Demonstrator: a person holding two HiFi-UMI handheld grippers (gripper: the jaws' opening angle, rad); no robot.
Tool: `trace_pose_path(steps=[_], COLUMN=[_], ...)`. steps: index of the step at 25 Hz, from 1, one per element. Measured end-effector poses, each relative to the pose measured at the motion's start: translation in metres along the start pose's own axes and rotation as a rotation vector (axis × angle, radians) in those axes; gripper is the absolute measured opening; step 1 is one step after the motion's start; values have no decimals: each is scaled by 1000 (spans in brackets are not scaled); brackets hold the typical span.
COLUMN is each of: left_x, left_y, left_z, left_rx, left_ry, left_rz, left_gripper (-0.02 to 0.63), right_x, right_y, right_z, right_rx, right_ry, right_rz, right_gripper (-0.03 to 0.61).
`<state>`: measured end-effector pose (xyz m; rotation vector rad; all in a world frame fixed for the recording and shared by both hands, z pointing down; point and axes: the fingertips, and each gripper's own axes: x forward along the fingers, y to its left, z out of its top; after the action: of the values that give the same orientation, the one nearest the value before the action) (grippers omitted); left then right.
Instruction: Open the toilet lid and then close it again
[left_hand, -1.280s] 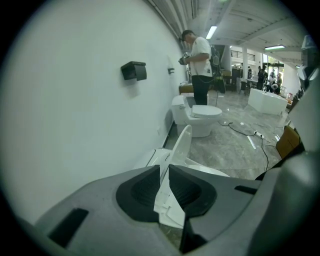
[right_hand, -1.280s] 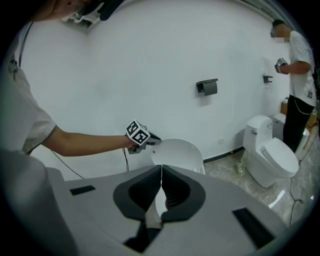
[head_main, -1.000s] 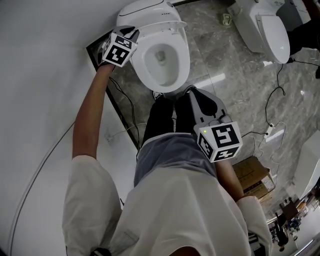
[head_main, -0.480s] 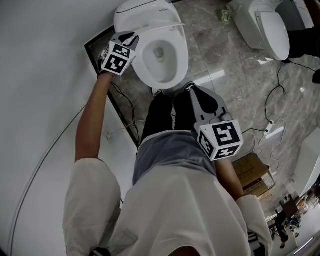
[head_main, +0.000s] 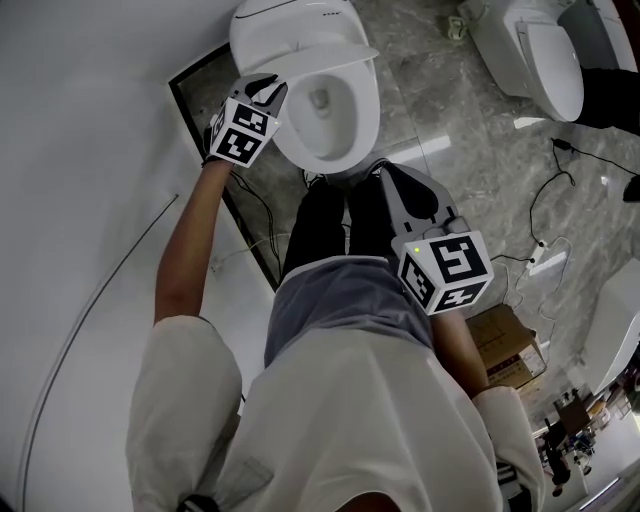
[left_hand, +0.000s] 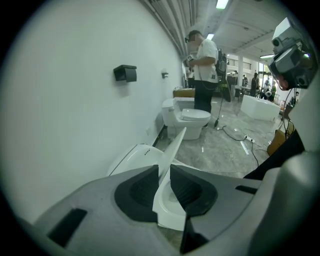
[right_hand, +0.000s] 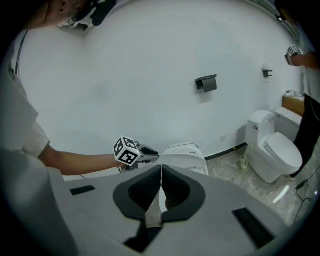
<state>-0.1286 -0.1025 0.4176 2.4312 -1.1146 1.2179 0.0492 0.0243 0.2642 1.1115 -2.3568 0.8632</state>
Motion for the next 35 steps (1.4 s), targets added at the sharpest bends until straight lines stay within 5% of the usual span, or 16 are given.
trace_pose_path(steps=[35], left_x=[4], left_y=[-95], left_z=[-63], left_rx=[90], left_ry=[34], left_rz=[-73], left_gripper=[69], right_x=[24], right_y=[8], right_z=[-20], right_rx=[49], right_ry=[65], right_rz=[42], right_gripper=[11])
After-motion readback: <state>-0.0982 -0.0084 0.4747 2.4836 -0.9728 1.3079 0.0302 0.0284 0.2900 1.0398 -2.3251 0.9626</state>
